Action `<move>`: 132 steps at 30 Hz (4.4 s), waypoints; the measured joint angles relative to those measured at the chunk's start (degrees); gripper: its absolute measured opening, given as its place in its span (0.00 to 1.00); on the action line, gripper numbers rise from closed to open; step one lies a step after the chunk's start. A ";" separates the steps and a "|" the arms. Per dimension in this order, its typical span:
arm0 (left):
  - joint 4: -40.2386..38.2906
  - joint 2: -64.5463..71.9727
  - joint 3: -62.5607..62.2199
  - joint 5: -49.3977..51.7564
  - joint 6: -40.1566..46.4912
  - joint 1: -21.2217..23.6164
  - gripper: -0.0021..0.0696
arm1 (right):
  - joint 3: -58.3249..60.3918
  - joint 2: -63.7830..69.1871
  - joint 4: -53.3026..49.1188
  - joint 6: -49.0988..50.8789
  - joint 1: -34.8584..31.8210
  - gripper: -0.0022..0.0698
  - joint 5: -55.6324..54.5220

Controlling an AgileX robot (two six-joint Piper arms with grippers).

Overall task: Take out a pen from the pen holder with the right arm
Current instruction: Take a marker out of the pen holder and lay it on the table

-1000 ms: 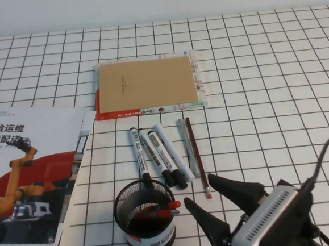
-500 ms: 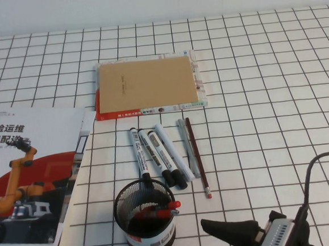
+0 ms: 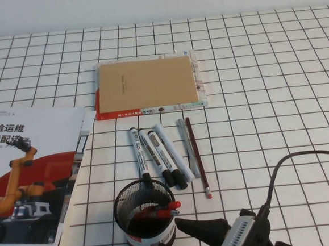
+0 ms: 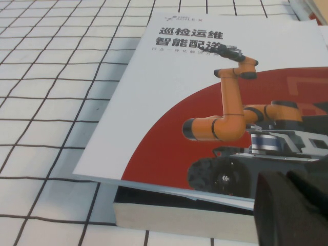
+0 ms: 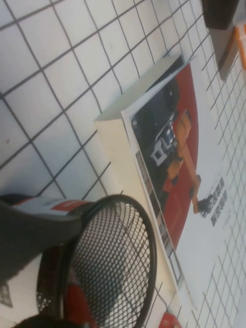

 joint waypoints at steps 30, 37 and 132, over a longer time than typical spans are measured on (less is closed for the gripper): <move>0.00 0.00 0.00 0.00 0.00 0.00 0.03 | -3.50 2.83 5.70 0.00 0.00 0.46 1.05; 0.00 0.00 0.00 0.00 0.00 0.00 0.03 | -3.50 2.83 3.19 0.00 0.00 0.44 1.05; 0.00 0.00 0.00 0.00 0.00 0.00 0.03 | -7.78 -1.86 11.36 -9.99 0.00 0.13 4.49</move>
